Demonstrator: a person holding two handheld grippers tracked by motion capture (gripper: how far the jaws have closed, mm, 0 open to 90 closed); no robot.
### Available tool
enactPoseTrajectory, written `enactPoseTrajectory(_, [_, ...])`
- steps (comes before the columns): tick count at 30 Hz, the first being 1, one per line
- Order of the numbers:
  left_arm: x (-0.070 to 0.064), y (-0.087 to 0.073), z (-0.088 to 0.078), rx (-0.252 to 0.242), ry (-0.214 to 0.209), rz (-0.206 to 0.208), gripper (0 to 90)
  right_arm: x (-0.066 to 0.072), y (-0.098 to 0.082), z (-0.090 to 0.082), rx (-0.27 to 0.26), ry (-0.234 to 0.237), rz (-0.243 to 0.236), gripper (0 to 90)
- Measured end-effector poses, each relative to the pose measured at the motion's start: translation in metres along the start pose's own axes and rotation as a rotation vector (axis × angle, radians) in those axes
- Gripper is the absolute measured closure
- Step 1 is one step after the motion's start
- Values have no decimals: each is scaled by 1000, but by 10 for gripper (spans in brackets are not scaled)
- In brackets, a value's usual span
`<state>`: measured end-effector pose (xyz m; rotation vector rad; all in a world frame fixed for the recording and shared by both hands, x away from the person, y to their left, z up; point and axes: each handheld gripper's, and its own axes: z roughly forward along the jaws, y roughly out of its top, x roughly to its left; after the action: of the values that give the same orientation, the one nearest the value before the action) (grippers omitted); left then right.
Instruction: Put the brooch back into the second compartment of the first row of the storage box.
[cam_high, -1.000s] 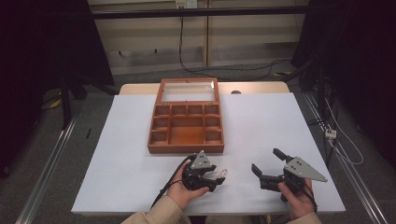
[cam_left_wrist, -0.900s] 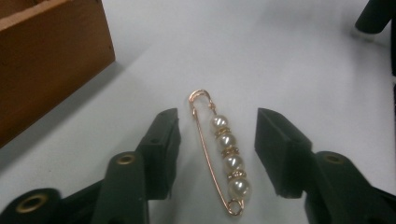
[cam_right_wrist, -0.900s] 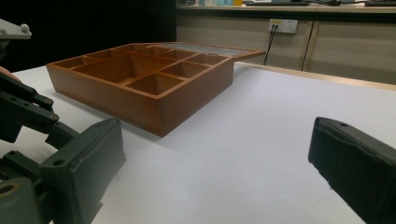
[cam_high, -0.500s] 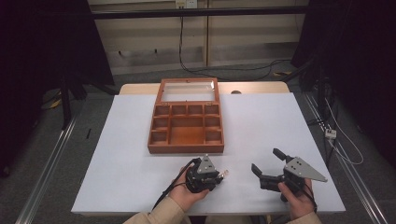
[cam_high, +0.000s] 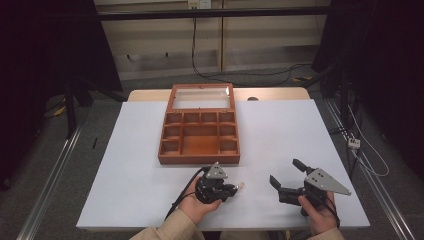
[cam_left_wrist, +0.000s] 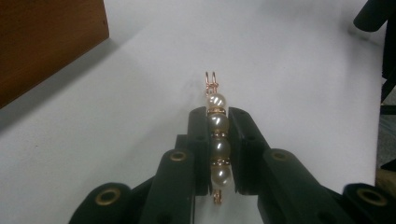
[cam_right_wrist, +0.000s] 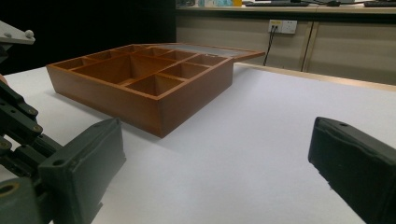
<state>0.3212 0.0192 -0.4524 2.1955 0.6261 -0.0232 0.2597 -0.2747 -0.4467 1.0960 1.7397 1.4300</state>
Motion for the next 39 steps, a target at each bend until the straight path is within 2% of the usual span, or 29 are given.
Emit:
enactPoseTrajectory(3, [3, 1, -4, -10, -11, -15, 800, 0, 0, 0, 0, 2, -1, 31])
enactPoseTrajectory(16, [10, 10, -24, -28, -25, -31, 799, 0, 0, 0, -1, 4, -4, 31])
enactPoseTrajectory(19, [13, 11, -29, -47, -31, -41, 800, 1, 0, 1, 2, 7, -1, 31])
enactPoseTrajectory(39, [25, 30, -53, -36, -10, -37, 800, 1, 0, 1, 3, 16, 4, 31])
